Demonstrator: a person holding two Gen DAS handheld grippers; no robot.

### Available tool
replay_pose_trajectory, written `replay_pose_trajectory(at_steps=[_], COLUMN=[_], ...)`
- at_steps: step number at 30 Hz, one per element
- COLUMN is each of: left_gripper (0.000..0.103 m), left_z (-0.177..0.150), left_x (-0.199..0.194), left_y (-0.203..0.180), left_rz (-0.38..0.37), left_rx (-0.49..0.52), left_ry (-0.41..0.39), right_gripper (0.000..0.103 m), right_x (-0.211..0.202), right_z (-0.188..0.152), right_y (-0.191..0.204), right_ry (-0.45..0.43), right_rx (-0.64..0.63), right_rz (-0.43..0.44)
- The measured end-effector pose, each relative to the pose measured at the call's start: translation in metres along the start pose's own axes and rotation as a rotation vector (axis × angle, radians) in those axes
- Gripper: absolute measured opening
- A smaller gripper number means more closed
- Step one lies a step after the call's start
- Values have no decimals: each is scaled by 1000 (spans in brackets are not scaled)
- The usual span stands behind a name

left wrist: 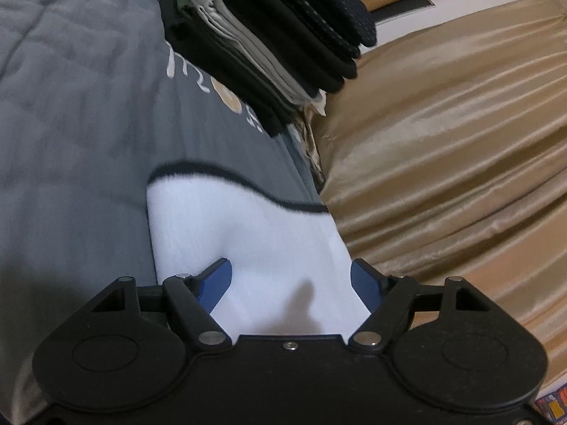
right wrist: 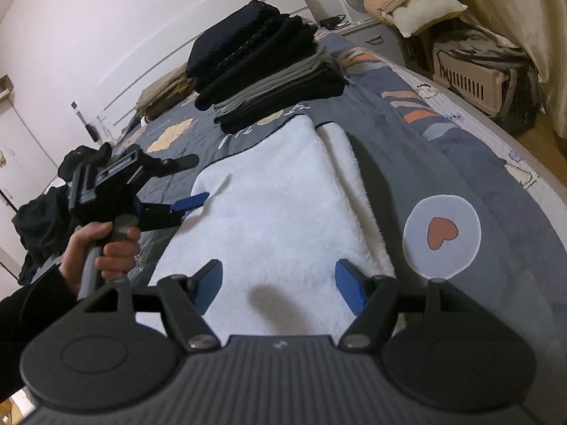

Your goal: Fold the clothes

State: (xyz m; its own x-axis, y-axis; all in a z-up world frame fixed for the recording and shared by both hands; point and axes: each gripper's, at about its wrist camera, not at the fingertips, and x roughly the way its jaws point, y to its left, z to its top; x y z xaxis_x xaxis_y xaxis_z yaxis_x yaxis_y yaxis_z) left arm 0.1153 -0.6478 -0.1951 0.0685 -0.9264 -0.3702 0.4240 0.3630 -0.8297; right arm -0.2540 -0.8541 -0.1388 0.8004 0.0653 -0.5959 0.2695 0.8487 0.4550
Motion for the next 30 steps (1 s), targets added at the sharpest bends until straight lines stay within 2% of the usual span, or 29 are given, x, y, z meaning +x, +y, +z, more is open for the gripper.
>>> replay_pose_trajectory(at_steps=[6, 8, 10, 12, 17, 20, 21, 25, 30], left_gripper=[70, 71, 71, 72, 74, 75, 75, 75, 76], left_z=[20, 18, 10, -3, -55, -83, -92, -119, -143], left_x=[-2, -8, -17, -27, -57, -76, -83, -107, -134], left_y=[-2, -12, -24, -38, -63, -68, -68, -67, -77], left_rz=[57, 50, 1, -41, -123, -139, -145, -145, -104], left_rx=[-31, -11, 2, 22, 36, 23, 19, 2, 55], left_ry=[-71, -78, -71, -69, -44, -37, -37, -43, -48], right_gripper=[70, 70, 70, 70, 70, 70, 70, 70, 70], right_x=[3, 2, 0, -3, -9, -8, -5, 22, 60], right_z=[0, 0, 1, 3, 13, 25, 30, 61, 112], right_y=[1, -1, -3, -6, -9, -10, -9, -2, -10], right_ry=[3, 0, -5, -16, 17, 43, 62, 122, 99], right_rx=[-10, 1, 18, 39, 45, 63, 54, -18, -94], right_rz=[-9, -3, 7, 26, 171, 284, 295, 271, 87])
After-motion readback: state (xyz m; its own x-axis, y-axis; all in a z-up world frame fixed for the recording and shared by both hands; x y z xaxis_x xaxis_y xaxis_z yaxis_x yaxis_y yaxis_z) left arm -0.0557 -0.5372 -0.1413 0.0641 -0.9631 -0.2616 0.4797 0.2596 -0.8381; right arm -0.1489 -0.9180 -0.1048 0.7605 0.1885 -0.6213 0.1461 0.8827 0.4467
